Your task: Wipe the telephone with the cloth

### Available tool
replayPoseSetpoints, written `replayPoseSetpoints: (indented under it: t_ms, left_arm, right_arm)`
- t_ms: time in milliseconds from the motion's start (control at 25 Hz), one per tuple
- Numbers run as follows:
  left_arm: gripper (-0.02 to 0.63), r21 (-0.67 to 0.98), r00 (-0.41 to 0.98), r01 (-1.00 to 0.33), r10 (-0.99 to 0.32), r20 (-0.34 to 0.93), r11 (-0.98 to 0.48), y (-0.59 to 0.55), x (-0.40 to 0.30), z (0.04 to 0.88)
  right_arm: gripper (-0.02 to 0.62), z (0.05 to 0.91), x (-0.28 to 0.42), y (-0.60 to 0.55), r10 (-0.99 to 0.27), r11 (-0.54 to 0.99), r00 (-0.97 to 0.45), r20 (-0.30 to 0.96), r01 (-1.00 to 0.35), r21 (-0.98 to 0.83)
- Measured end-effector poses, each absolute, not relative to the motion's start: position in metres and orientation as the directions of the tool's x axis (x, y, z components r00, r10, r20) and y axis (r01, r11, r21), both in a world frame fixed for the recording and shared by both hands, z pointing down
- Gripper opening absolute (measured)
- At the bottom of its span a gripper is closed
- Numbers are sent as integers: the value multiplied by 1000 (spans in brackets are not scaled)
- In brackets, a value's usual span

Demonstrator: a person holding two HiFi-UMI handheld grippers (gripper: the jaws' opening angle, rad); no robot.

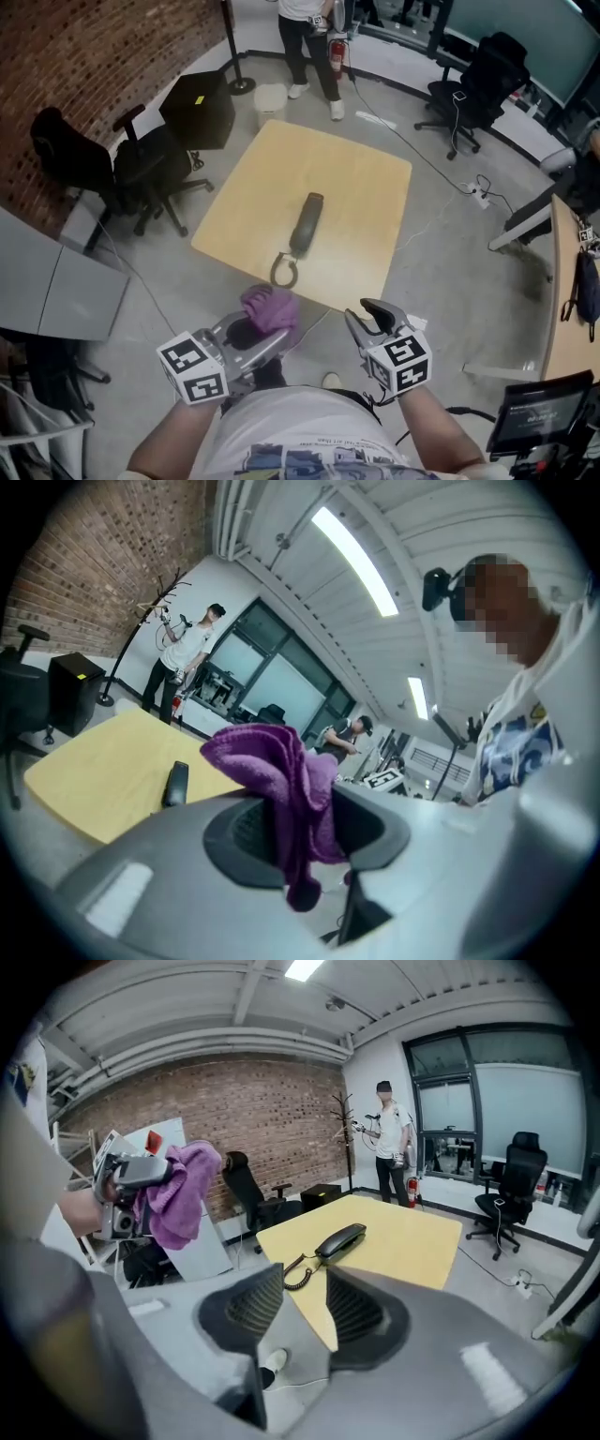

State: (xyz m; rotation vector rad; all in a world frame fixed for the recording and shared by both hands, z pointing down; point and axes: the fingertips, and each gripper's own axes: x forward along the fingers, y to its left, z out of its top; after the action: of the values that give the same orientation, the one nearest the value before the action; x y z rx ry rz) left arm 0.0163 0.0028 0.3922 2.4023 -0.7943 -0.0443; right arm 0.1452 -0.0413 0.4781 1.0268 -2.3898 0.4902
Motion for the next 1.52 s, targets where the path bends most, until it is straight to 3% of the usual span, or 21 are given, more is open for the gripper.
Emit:
replayPoseSetpoints:
  t_ms: [560, 880, 1240, 1520]
  left_arm:
    - [146, 557, 911, -405, -376, 173, -725, -73, -79, 403]
    - [146, 598, 916, -387, -365, 164, -702, -82, -89, 408]
    - [146, 616, 920, -381, -347, 180, -689, -96, -106, 416]
    - [147, 630, 915, -389, -360, 180, -673, -102, -119, 421]
  right_arm:
    - [195, 542, 66, -179, -662, 356, -363, 656, -922, -151]
    - [272, 588, 63, -234, -650, 218, -231, 724, -969, -113]
    - [276, 625, 71, -268, -658, 80, -75, 749, -996, -30]
    - [279, 638, 70, -279, -643, 56, 11, 765, -997, 61]
